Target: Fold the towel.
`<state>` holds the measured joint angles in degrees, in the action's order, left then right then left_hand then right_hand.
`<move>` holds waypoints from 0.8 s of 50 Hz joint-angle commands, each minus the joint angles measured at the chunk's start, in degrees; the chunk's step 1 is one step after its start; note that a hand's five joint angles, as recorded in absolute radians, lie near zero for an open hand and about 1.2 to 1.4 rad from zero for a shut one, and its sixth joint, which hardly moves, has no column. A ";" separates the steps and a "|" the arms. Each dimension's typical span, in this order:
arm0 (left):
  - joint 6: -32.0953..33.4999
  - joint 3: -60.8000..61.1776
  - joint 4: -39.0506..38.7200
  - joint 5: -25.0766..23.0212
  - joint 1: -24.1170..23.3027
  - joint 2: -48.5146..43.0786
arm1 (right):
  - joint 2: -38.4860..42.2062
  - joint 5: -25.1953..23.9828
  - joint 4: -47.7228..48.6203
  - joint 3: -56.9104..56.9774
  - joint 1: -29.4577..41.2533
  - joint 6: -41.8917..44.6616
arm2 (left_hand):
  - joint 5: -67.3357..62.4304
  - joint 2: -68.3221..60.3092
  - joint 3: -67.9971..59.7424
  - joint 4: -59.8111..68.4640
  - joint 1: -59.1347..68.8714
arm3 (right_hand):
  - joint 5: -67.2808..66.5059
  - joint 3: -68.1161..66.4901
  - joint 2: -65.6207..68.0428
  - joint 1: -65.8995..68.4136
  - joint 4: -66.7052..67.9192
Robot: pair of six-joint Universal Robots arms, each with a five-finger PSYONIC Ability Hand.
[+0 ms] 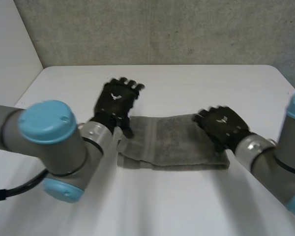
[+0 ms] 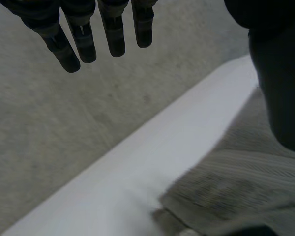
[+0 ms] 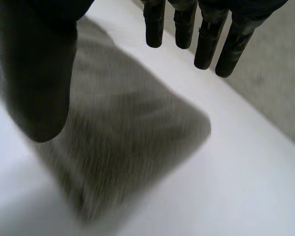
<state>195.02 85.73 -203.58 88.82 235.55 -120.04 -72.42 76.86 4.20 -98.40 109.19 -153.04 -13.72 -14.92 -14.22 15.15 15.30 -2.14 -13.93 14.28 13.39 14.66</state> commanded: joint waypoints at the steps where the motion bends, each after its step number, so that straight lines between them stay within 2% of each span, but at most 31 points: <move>1: 0.44 -2.58 0.37 2.75 -1.50 -7.48 | -0.36 -0.83 3.62 -8.91 -5.38 -0.94 | 10.98 2.18 1.49 -2.41 -2.57 | -5.84 -4.05 3.70 4.59 3.32; 4: 0.44 -2.85 0.55 3.46 -1.50 -8.63 | -0.01 -1.09 4.42 -9.62 -5.83 -0.86 | 10.98 2.18 1.49 -2.41 -2.57 | -7.87 -6.07 5.73 6.61 5.35; 6: 0.44 -2.85 1.07 3.55 -1.50 -9.94 | 0.17 -1.44 5.64 -10.23 -6.44 -0.94 | 11.15 2.35 1.65 -2.58 -2.73 | -15.23 -13.44 13.09 13.98 12.72; 14: 0.18 -2.06 1.43 3.72 -1.59 -9.69 | 1.57 -1.36 8.63 -9.27 -6.18 -1.03 | 10.98 2.18 1.49 -2.41 -2.57 | -27.20 -25.40 25.06 25.94 24.68; 22: -0.17 -1.36 2.04 3.81 -3.61 -6.44 | 3.68 -0.92 9.86 -7.25 -5.92 -1.12 | 10.98 2.18 1.49 -2.41 -2.57 | -29.73 -27.94 27.59 28.48 27.21; 40: -0.17 0.58 2.31 3.99 -2.47 -1.16 | 6.41 -0.48 10.04 -5.49 -5.30 -4.46 | 10.98 2.18 1.49 -2.41 -2.57 | -25.19 -23.40 23.05 23.94 22.67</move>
<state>194.83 86.22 -201.24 92.81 232.32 -121.51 -66.08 76.47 14.41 -103.40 103.89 -156.10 -13.77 -14.92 -14.24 15.15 15.30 -27.62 -39.37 39.77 38.95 38.74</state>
